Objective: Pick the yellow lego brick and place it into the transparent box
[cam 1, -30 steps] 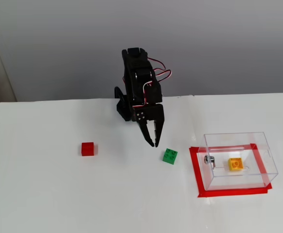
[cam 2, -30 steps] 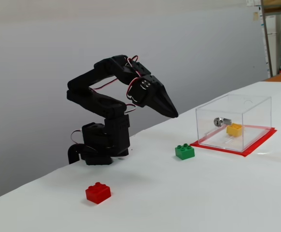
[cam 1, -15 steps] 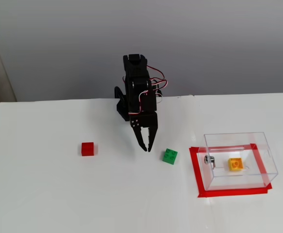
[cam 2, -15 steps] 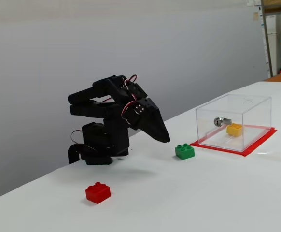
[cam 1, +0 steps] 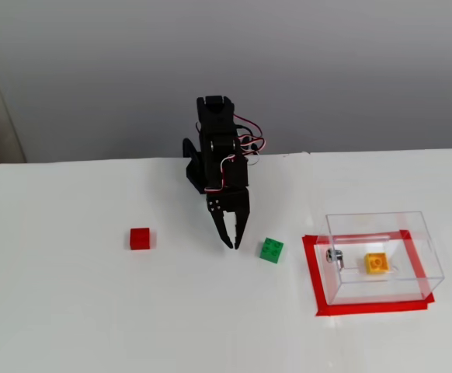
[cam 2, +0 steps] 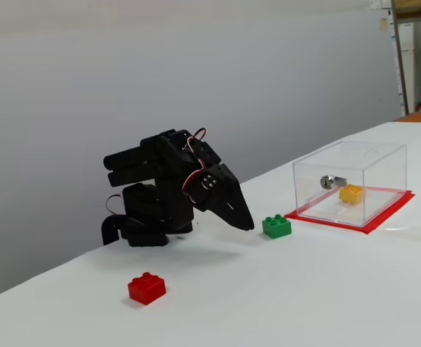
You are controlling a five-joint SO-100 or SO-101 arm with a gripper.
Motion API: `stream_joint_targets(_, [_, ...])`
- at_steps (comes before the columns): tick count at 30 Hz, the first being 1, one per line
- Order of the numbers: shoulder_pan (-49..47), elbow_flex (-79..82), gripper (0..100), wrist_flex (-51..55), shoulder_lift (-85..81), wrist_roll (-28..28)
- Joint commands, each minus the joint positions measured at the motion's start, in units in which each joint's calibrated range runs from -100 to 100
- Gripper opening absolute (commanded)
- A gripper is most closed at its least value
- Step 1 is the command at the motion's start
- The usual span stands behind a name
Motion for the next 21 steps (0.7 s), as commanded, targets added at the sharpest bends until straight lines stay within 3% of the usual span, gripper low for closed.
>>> stream_joint_targets(1, [0.42, 1.95, 1, -0.77, -0.76, -0.18])
stream_joint_targets(21, [0.42, 3.76, 2, -3.12, -0.84, -1.70])
